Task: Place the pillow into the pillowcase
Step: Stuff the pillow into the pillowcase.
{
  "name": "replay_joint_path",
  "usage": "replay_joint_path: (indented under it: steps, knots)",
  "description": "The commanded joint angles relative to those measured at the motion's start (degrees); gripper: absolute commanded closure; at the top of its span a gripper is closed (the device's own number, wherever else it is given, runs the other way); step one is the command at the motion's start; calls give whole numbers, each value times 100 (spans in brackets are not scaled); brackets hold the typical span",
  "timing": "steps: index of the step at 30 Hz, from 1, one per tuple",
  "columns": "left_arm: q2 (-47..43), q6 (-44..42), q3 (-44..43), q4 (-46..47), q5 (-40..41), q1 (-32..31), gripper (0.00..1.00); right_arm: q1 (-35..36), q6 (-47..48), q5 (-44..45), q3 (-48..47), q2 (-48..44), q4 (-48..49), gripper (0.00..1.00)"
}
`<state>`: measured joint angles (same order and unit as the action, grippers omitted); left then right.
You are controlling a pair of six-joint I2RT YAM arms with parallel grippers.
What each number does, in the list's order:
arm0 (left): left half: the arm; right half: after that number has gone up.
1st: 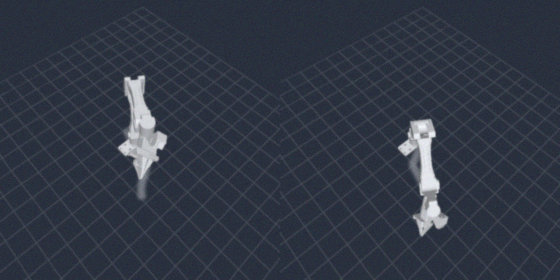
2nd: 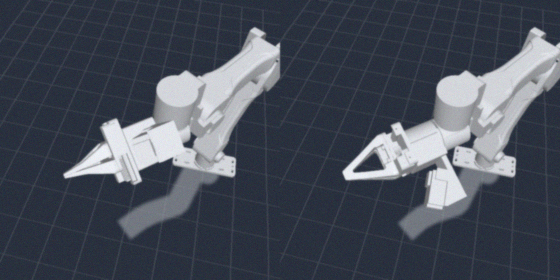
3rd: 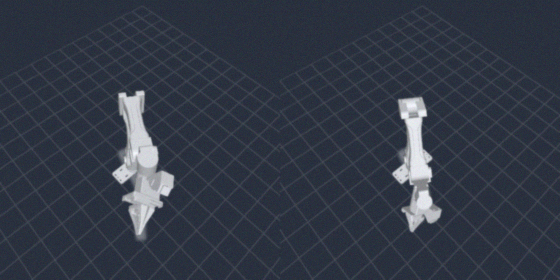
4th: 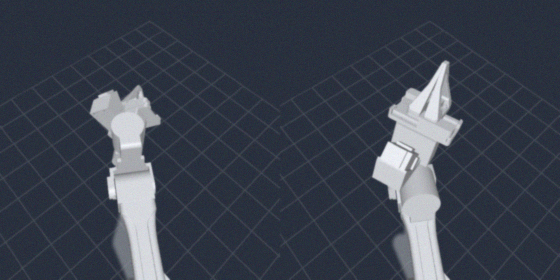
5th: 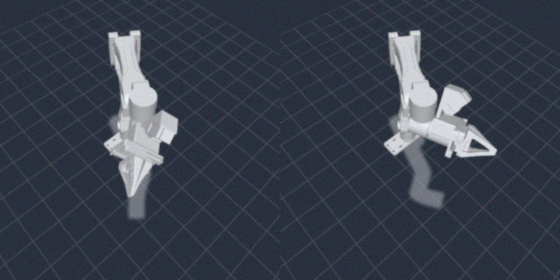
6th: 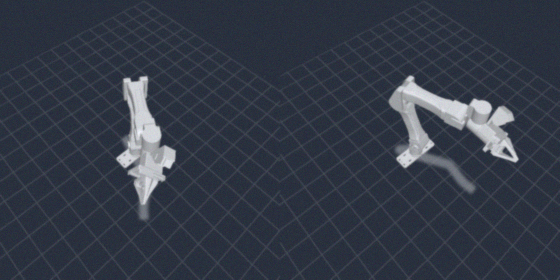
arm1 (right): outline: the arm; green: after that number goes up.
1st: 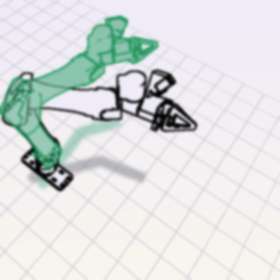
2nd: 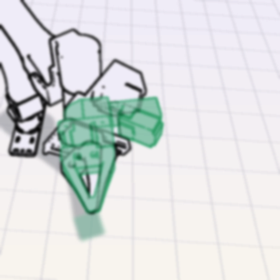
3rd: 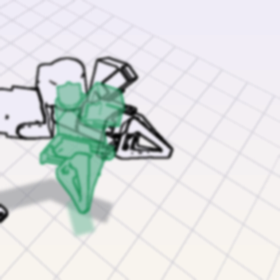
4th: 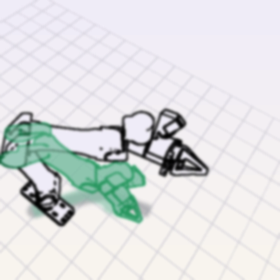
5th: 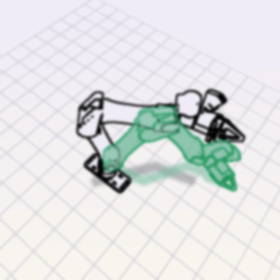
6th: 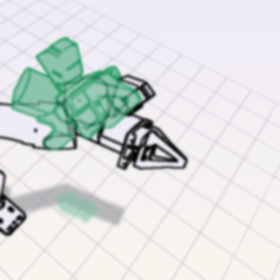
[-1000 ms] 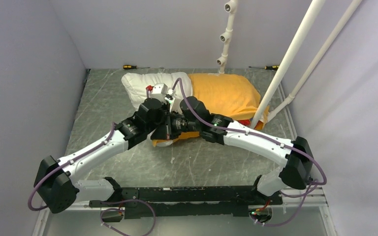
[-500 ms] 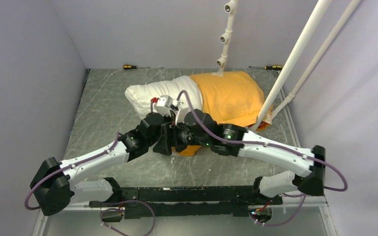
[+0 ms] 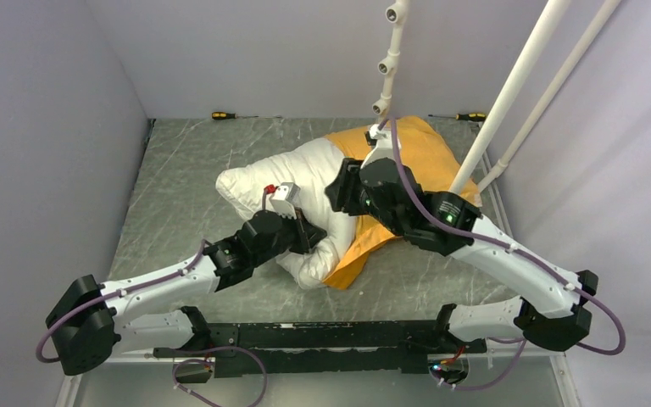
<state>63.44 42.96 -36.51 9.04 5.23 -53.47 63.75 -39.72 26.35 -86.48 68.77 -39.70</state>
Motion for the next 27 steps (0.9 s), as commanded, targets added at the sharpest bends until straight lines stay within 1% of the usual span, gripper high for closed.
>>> replay_joint_path:
  steps: [1, 4, 6, 9, 12, 18, 20, 22, 25, 27]
  knots:
    - [278, 81, -181, 327, -266, -122, 100, -808, -171, 363, 421, -66, -933, 55]
    - [371, 81, -215, 367, -260, -174, 100, -1191, -165, -7, 937, -295, -802, 57]
    - [403, 89, -224, 382, -243, -189, 100, -1331, -183, -151, 1310, -373, -692, 61]
    - [424, 96, -216, 405, -232, -214, 100, -1491, -194, -349, 1665, -391, -504, 62]
    - [398, 90, -240, 340, -204, -231, 100, -1564, -214, -380, 1830, -303, -429, 66]
    - [288, 72, -217, 254, -95, -242, 100, -1731, -113, -488, 2052, -60, -189, 67]
    - [275, 64, -228, 222, -85, -243, 100, -1753, -74, -540, 2078, 55, -105, 65]
    - [279, 56, -242, 173, -79, -243, 100, -1759, -35, -703, 2063, 144, 6, 60]
    - [281, 55, -245, 140, -84, -243, 100, -1758, -1, -931, 2061, 131, 232, 46]
    - [291, 63, -229, 169, -84, -243, 100, -1758, -8, -955, 2058, 130, 273, 43]
